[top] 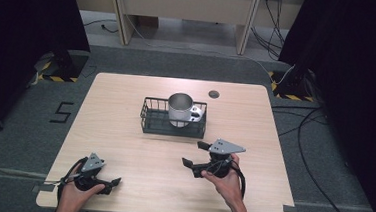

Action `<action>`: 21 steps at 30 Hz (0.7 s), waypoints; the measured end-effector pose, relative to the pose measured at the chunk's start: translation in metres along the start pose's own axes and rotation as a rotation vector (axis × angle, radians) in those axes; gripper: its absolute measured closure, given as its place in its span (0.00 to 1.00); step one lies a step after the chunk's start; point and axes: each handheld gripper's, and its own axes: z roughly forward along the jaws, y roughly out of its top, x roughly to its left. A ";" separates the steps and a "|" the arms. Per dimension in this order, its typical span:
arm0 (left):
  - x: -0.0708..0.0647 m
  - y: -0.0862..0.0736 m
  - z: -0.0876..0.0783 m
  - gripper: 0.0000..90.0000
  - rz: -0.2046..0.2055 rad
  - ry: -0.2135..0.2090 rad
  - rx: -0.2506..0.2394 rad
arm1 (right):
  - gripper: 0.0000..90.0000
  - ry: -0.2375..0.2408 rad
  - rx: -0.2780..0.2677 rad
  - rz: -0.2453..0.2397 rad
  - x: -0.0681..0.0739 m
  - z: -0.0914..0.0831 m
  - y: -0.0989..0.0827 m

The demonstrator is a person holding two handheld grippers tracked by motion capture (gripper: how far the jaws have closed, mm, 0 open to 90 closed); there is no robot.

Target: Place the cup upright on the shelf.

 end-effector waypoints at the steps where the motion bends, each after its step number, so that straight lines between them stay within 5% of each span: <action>1: 0.000 0.000 0.000 0.03 0.000 0.000 0.000 | 0.17 -0.003 0.007 -0.003 0.000 -0.001 -0.001; 21: 0.000 0.000 0.000 0.03 0.001 -0.001 0.000 | 0.17 -0.050 0.064 0.008 -0.001 -0.017 -0.029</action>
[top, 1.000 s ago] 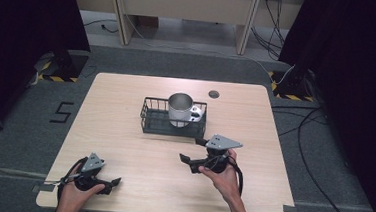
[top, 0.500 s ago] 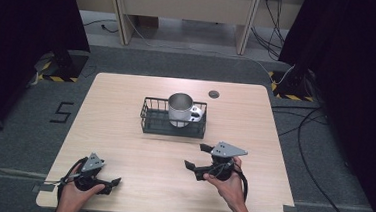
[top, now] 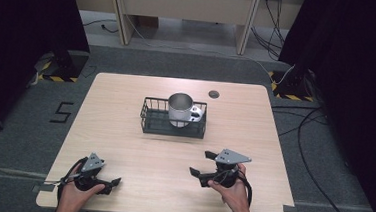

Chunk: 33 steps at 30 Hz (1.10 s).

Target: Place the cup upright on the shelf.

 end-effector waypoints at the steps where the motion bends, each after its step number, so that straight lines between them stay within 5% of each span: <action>1: 0.000 0.000 0.000 0.03 -0.001 0.000 -0.001 | 0.17 -0.012 0.012 -0.008 0.001 0.000 -0.001; 12: 0.000 0.000 0.000 0.03 0.000 -0.001 0.000 | 0.17 -0.030 0.057 -0.017 0.003 -0.001 -0.012; 16: 0.000 0.000 0.000 0.03 0.000 -0.001 0.000 | 0.17 -0.040 0.115 -0.042 0.004 -0.001 -0.018; 33: 0.000 0.000 0.000 0.04 0.001 -0.001 0.000 | 0.17 -0.075 0.191 -0.020 0.005 -0.005 -0.033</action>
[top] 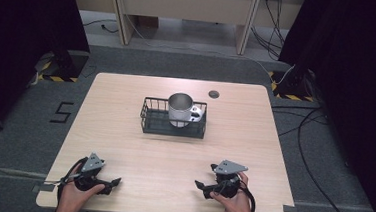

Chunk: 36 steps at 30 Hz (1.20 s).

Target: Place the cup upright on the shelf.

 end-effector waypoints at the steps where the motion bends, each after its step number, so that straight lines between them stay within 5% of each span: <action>1: 0.000 0.000 0.000 0.04 0.001 0.000 0.000 | 0.17 -0.003 0.002 -0.002 0.001 0.000 0.000; 24: 0.000 0.000 0.000 0.03 0.000 0.000 0.000 | 0.16 -0.048 0.095 0.015 0.003 0.001 -0.017; 28: 0.000 0.000 0.000 0.03 0.001 0.000 0.001 | 0.15 -0.067 0.106 -0.026 0.004 0.002 -0.017; 32: 0.000 0.000 0.000 0.03 0.001 0.000 0.001 | 0.01 -0.069 0.140 -0.042 0.006 0.005 -0.016; 36: 0.000 0.000 0.000 0.03 0.002 0.000 0.001 | 0.00 -0.079 0.146 -0.035 0.006 0.005 -0.017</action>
